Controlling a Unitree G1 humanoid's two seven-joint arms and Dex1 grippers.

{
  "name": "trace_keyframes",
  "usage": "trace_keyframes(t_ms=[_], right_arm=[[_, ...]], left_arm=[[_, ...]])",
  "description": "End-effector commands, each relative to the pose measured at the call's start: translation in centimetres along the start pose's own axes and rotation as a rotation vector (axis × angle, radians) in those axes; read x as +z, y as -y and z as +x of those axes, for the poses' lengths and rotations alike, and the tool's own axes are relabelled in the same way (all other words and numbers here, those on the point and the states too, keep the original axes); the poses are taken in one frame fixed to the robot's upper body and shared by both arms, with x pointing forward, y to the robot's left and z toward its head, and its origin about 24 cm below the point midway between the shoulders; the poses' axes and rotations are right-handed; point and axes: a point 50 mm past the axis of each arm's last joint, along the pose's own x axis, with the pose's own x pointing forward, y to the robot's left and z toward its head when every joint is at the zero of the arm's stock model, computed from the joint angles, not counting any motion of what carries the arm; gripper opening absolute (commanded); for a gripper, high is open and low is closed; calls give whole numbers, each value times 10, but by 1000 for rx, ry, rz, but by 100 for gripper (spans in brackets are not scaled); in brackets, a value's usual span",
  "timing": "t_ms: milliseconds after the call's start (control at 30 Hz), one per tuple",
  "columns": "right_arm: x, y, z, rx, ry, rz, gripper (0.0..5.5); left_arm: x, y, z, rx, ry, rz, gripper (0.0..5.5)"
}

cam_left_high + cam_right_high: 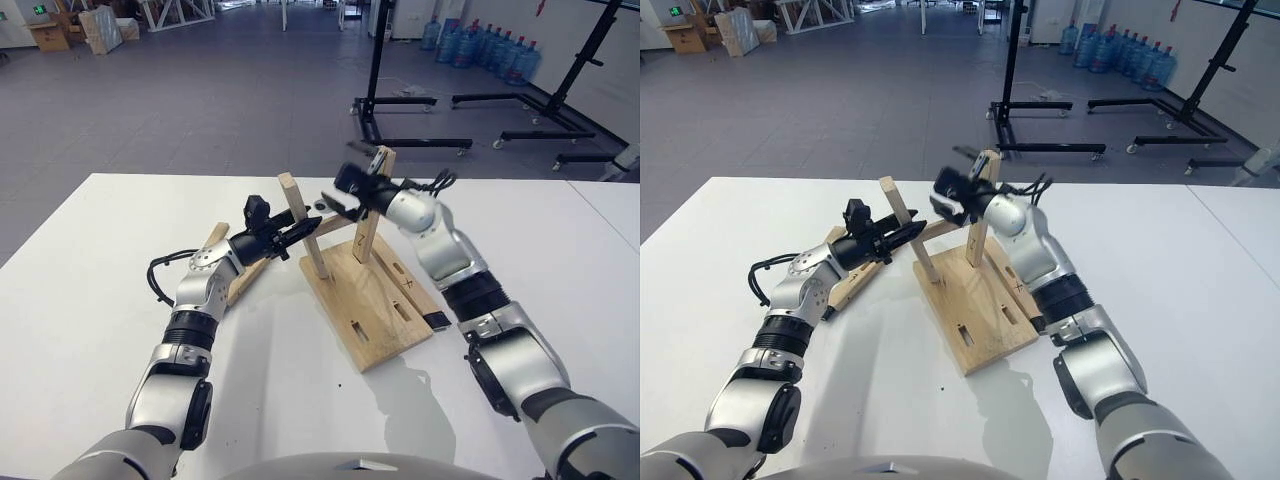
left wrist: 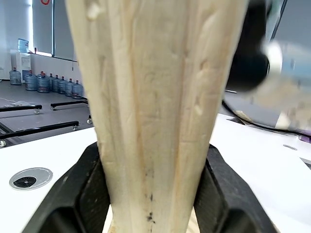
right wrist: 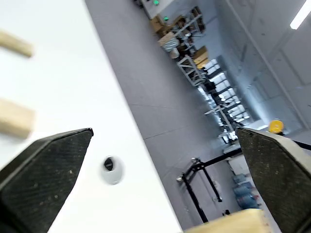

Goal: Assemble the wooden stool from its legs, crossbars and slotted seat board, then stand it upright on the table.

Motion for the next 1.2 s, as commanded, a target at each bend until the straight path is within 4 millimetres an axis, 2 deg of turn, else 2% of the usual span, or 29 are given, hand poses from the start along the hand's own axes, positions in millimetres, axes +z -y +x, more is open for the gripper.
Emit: trace_keyframes(t_ms=[33, 100, 200, 267, 333, 367, 400, 433, 467, 567, 633, 700, 833, 933, 1000, 1033, 1100, 1133, 1200], right_arm=[[31, 37, 0, -90, 68, -155, 540], [32, 34, 2, -81, 69, -191, 540], [16, 8, 2, 6, 41, -240, 540], [-10, -27, -3, 113, -14, -240, 540], [-50, -79, -16, 278, -114, -248, 540], [-63, -99, -23, 338, -143, -243, 540], [-69, -110, -28, 369, -152, -222, 540], [-65, -107, -27, 350, -137, -189, 540], [-50, -91, -19, 295, -88, -163, 540], [3, -29, -3, 110, 63, -147, 540], [35, 10, -3, -1, 144, -166, 540], [47, 25, -5, -30, 161, -199, 540], [10, -4, -9, 60, 48, -223, 540], [-31, -45, -19, 178, -65, -190, 540], [-67, -80, -29, 271, -177, -175, 540], [-77, -92, -33, 302, -208, -159, 540], [-72, -93, -29, 279, -179, -83, 540], [-61, -81, -23, 236, -136, -45, 540], [-43, -59, -15, 162, -80, -17, 540]], left_arm=[[-12, 3, -1, 4, -55, -43, 208], [-12, 3, -1, 2, -58, -43, 208], [-11, 2, 1, 8, -67, -38, 208], [-10, 3, 2, 3, -69, -45, 208], [-9, 3, 4, 1, -67, -51, 208], [-9, 3, 5, 3, -67, -52, 208], [-9, 3, 5, 6, -67, -54, 208], [-10, 4, 5, 6, -69, -56, 208], [-10, 4, 4, 8, -71, -59, 208], [-13, 6, 4, 9, -75, -64, 208], [-14, 6, 3, 9, -75, -62, 208], [-14, 7, 4, 10, -75, -59, 208], [-12, 6, 5, 14, -70, -53, 208], [-11, 6, 5, 17, -68, -51, 208], [-11, 5, 5, 18, -66, -53, 208], [-11, 5, 5, 17, -66, -53, 208], [-11, 5, 6, 16, -67, -52, 208], [-11, 6, 6, 16, -66, -51, 208], [-9, 5, 6, 24, -63, -42, 244]])
